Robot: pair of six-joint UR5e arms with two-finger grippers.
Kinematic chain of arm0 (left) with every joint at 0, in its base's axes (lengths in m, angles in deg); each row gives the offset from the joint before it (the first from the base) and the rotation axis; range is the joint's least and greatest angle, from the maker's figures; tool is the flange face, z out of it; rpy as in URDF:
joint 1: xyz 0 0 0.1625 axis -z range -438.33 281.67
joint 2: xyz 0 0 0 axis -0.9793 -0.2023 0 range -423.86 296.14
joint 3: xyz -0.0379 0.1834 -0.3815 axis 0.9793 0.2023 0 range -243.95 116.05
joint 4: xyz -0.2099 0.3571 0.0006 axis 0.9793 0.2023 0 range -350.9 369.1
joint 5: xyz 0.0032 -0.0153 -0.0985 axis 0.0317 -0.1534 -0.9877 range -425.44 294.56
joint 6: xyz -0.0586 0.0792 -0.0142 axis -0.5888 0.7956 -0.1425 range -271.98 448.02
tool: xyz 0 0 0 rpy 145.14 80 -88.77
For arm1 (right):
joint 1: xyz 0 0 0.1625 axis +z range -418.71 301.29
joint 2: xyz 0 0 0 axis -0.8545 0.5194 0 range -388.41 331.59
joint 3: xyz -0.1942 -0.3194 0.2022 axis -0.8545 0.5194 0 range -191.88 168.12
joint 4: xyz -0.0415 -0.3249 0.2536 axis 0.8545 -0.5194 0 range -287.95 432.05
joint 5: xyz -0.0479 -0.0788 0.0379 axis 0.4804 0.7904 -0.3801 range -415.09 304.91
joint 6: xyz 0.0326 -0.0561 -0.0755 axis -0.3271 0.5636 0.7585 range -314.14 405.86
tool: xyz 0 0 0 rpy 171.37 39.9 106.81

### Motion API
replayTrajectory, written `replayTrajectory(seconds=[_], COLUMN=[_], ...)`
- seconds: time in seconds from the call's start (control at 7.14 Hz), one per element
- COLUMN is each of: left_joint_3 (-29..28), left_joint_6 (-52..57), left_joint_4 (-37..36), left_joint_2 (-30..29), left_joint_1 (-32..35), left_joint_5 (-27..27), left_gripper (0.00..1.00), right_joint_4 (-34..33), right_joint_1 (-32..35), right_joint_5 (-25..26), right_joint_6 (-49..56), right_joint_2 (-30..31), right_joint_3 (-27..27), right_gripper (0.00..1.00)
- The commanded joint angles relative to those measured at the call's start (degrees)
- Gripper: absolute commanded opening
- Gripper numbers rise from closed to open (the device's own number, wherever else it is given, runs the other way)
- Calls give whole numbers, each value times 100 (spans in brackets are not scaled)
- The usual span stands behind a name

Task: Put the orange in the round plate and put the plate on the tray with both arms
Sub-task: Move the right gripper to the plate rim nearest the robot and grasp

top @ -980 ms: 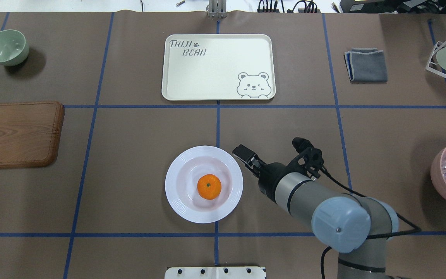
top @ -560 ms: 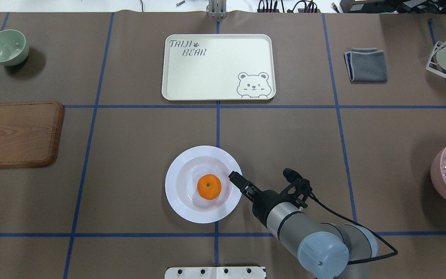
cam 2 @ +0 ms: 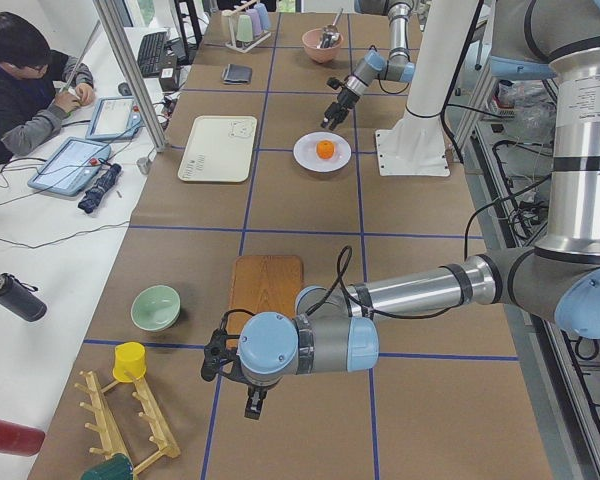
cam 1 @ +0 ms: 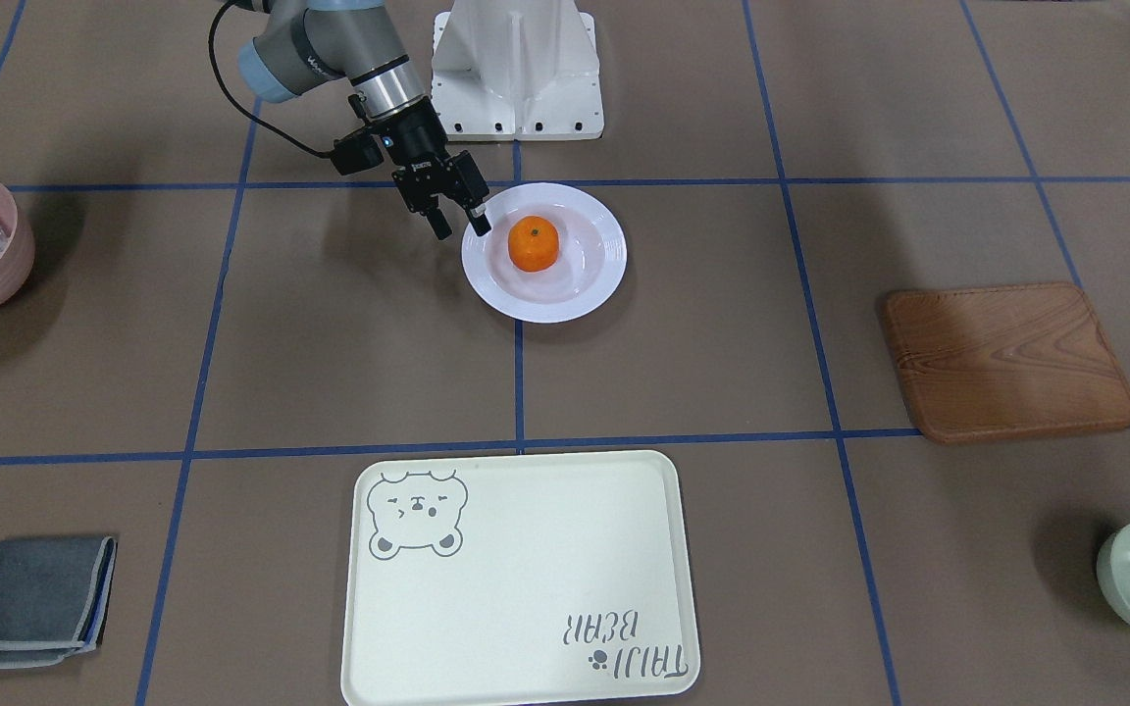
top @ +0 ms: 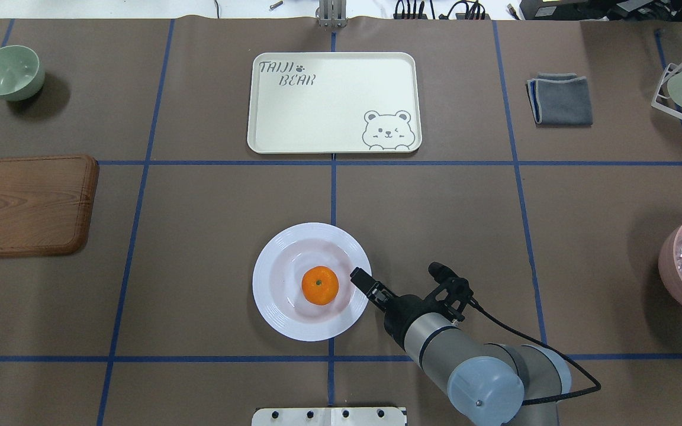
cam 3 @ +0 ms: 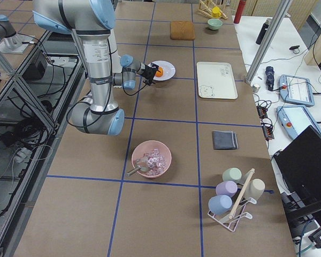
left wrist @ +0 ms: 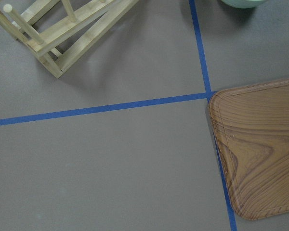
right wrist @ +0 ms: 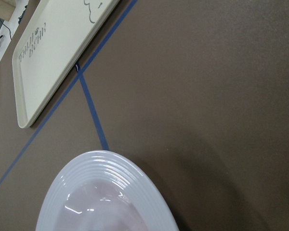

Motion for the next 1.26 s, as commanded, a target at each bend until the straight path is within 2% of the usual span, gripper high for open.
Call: replayTrajectory(seconds=[0.0,0.28,0.42,0.56,0.7,0.84,1.12], left_joint_3=[5,5,5,5,5,5,14], left_joint_6=[9,26,18,9,9,9,18], left_joint_4=[0,9,70,219,255,255,255], left_joint_2=[1,27,44,123,132,132,176], left_joint_1=[-3,-3,-3,-3,-3,5,-3], left_joint_5=[-1,-1,-1,-1,-1,-1,-1], left_gripper=[99,99,99,99,99,99,99], right_joint_4=[0,0,-8,-26,-209,-237,-211], right_joint_1=[-59,-103,-121,-130,-138,-139,-121], right_joint_5=[10,19,19,19,19,62,430], right_joint_6=[-17,-52,-52,18,53,80,80], right_joint_2=[-36,-97,-158,-185,-229,-229,-238], right_joint_3=[121,121,130,200,244,244,18], right_gripper=[83,57,27,13,12,0,0])
